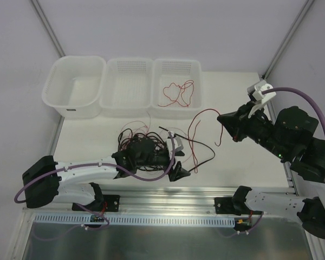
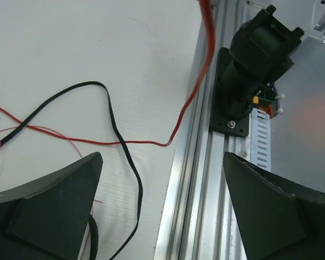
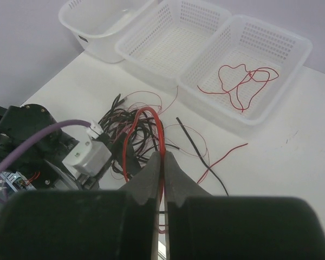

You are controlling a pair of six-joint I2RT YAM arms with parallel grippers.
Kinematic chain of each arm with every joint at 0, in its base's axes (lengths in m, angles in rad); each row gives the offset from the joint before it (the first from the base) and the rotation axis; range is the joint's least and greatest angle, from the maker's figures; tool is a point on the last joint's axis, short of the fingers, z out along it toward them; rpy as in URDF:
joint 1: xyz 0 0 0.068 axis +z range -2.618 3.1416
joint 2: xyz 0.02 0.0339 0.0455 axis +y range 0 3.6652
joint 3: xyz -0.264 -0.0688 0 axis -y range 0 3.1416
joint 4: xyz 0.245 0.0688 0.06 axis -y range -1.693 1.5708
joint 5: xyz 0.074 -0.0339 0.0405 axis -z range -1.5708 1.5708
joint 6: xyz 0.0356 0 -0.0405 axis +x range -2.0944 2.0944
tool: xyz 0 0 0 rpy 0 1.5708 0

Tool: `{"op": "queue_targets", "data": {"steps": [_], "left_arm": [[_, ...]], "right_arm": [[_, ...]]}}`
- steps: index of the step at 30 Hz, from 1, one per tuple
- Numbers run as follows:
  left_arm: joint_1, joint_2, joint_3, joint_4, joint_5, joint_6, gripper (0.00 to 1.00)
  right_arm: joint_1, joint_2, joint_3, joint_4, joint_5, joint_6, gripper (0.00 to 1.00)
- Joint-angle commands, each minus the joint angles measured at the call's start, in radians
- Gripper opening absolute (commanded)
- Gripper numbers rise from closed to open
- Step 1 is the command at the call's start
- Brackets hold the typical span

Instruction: Untangle the cables

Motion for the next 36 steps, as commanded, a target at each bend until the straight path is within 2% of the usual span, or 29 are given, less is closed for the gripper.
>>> {"op": "queue_targets", "data": {"steps": [1, 7, 13, 18, 19, 22, 25, 26, 30, 36], "left_arm": [[-0.03, 0.064, 0.063, 0.131, 0.058, 0.051, 0.95], [-0.05, 0.251, 0.12, 0.263, 0.032, 0.013, 0.83], [-0.086, 0.374, 0.175, 0.343, 0.043, -0.027, 0.71], [-0.117, 0.397, 0.172, 0.401, 0.08, -0.061, 0.69], [-0.12, 0.397, 0.169, 0.407, 0.08, -0.064, 0.62], [-0.122, 0.394, 0.146, 0.447, 0.074, -0.082, 0.52], [-0.122, 0.405, 0.14, 0.484, 0.074, -0.105, 0.37], [-0.123, 0.409, 0.14, 0.492, 0.071, -0.112, 0.25], [-0.123, 0.417, 0.131, 0.528, 0.046, -0.122, 0.0], [-0.123, 0.388, 0.106, 0.548, 0.011, -0.119, 0.0]], "right_arm": [[0.0, -0.009, 0.015, 0.052, -0.025, 0.019, 0.01], [0.0, -0.029, 0.002, 0.063, -0.033, 0.028, 0.01], [-0.002, -0.036, -0.004, 0.06, -0.023, 0.025, 0.01], [0.0, -0.049, -0.007, 0.055, -0.005, 0.016, 0.01], [-0.002, -0.053, -0.008, 0.057, -0.002, 0.014, 0.01], [0.0, -0.067, -0.021, 0.059, 0.003, 0.017, 0.01], [-0.002, -0.075, -0.036, 0.069, 0.001, 0.026, 0.01], [-0.002, -0.076, -0.037, 0.071, 0.001, 0.026, 0.01], [0.0, -0.087, -0.047, 0.071, 0.004, 0.033, 0.01], [0.0, -0.11, -0.071, 0.065, 0.027, 0.037, 0.01]]}}
